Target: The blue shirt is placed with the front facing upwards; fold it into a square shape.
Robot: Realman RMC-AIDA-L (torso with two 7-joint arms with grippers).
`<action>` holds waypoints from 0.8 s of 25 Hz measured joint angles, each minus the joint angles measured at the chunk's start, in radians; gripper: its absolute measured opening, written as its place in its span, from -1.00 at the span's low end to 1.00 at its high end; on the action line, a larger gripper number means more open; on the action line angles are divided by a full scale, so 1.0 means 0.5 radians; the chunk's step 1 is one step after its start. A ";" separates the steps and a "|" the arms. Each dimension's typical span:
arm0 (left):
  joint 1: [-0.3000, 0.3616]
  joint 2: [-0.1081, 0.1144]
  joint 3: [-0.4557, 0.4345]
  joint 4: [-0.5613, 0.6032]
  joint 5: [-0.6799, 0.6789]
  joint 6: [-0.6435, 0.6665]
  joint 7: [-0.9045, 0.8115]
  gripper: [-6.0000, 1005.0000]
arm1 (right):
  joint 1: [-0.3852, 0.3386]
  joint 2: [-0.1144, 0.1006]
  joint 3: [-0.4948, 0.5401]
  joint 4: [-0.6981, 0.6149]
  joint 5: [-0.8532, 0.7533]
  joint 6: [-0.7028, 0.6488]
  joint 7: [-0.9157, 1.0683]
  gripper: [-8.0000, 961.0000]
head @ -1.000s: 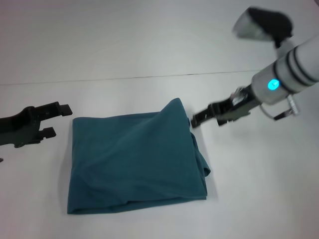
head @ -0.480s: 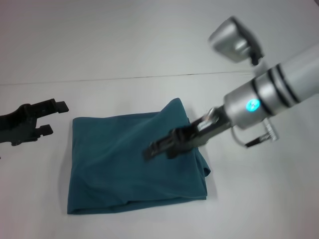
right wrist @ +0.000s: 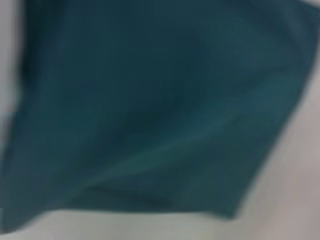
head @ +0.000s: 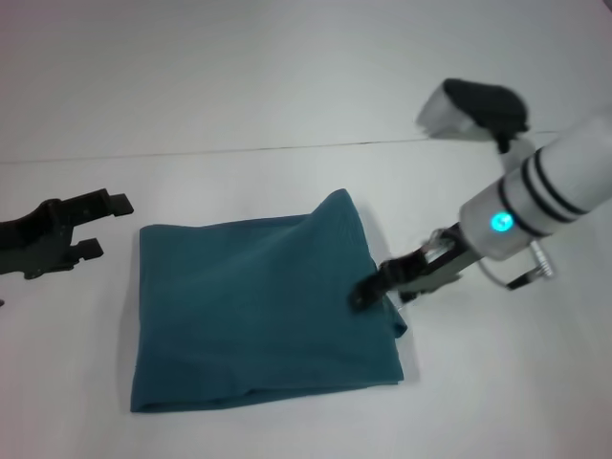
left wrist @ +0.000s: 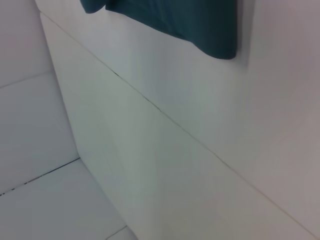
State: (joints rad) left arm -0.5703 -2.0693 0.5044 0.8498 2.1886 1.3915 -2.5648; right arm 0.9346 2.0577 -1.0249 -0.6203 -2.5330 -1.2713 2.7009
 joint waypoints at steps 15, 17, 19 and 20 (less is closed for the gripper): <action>0.004 0.026 -0.003 0.000 -0.100 0.237 0.416 0.89 | -0.267 -0.034 0.149 -0.439 0.452 -0.302 -0.461 0.90; 0.014 0.040 -0.005 0.000 -0.133 0.395 0.695 0.89 | -0.334 -0.018 0.162 -0.449 0.596 -0.306 -0.757 0.90; 0.037 0.047 -0.010 0.002 -0.137 0.530 0.961 0.89 | -0.419 0.006 0.173 -0.461 0.733 -0.298 -1.082 0.90; 0.047 0.046 -0.011 0.003 -0.135 0.563 1.047 0.89 | -0.461 0.018 0.178 -0.467 0.795 -0.294 -1.247 0.90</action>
State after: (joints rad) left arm -0.5465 -2.0463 0.4991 0.8513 2.1212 1.6730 -2.0412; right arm 0.7039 2.0669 -0.9358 -0.8539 -2.1357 -1.4181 2.0776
